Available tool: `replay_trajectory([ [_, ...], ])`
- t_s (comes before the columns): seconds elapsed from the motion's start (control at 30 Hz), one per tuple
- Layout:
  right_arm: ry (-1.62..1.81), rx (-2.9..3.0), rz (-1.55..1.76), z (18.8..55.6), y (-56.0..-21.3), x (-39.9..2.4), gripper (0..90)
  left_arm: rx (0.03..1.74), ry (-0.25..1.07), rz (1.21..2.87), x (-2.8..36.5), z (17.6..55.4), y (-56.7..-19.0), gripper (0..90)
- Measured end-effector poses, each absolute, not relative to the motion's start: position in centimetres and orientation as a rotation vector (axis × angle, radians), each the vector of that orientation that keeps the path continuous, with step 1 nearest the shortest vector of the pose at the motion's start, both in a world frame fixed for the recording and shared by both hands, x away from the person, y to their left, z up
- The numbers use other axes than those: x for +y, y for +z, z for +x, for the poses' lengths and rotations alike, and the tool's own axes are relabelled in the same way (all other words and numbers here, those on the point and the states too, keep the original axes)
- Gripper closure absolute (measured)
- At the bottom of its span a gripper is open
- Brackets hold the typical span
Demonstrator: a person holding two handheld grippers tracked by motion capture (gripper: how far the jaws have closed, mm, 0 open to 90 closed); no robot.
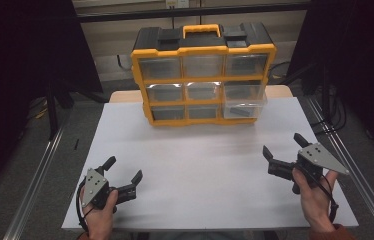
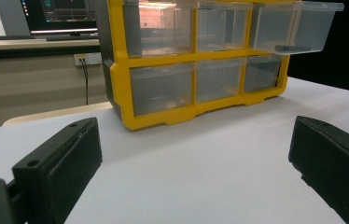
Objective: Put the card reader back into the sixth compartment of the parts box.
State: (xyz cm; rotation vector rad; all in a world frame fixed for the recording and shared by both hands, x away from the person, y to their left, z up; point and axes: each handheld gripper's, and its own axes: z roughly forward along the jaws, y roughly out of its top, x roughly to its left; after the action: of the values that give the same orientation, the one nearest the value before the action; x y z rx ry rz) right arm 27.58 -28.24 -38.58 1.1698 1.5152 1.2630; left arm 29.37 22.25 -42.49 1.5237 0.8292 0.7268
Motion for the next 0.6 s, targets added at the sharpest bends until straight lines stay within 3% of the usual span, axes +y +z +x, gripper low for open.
replay_trajectory([
  [0.6,1.251,1.482,1.253,22.9,-42.9,-30.6,0.1,0.836,0.749,1.544,21.9,28.9,-42.3,2.2],
])
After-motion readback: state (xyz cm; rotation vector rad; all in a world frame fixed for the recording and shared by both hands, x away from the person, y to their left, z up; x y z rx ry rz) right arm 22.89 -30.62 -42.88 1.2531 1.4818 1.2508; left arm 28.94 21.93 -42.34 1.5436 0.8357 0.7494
